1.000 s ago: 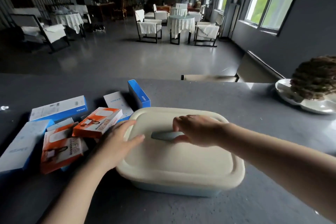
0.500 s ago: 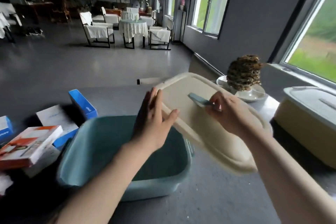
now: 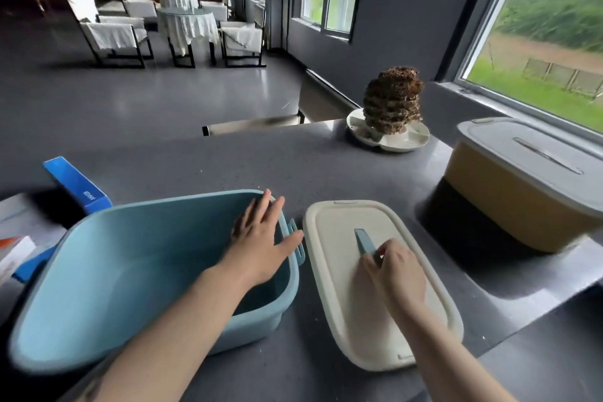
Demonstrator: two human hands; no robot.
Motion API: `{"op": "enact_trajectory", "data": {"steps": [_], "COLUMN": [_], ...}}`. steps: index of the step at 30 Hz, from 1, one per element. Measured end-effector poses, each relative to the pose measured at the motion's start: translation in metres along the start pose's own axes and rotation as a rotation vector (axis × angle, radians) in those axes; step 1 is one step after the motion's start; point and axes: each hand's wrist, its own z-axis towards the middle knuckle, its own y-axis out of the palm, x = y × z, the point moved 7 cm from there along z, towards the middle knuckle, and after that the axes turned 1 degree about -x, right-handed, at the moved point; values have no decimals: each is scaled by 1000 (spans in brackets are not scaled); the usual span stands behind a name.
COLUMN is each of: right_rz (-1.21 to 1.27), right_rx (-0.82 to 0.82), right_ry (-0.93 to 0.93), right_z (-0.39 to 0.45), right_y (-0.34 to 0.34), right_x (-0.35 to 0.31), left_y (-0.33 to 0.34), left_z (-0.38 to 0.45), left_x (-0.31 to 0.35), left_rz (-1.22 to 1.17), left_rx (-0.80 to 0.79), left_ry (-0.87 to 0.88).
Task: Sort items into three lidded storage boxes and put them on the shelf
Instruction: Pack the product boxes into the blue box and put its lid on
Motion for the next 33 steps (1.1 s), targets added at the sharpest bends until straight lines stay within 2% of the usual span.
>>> {"op": "enact_trajectory", "data": {"steps": [3,5,7,8,10,12,13,15,17,19,21,28,33], "right_rz": [-112,-259,-380,-310,86,436,512,502,368,255,243,181,141], "right_rx": [-63,-174,-233,-213,-204,-319,-401,-506,-491,-453,-452,-532,-549], "right_ry": [-26,-44,-101,-155,-262,-313,-333,-392,-441,-510,-543,-660,-668], "right_z": [1,7,14,18,19,16,13,4,2,-3,-6,-40,-57], "right_y": [6,14,17,16,17,23,27,42,50,53,52,54,54], "right_x": [-1,-3,-18,-36,-82,-131,-152,-189,-202,-211,-218,-239,-248], "left_y": [-1,-5,-21,-36,-73,-102,-111,-122,-124,-122,-115,-115,-120], "left_z": [1,0,-7,-13,-34,-58,-69,-98,-116,-138,-154,-202,-216], "left_x": [0,6,8,3,-24,-65,-85,-123,-140,-151,-157,-165,-177], "left_rz": [-36,-168,-283,-264,-142,-31,2,83,126,66,4,99,86], "left_rx": [21,28,127,233,464,558,546,468,418,409,384,408,420], "left_ry": [2,-6,-8,-23,-112,-285,-390,-601,-714,-812,-868,-1021,-1001]}}
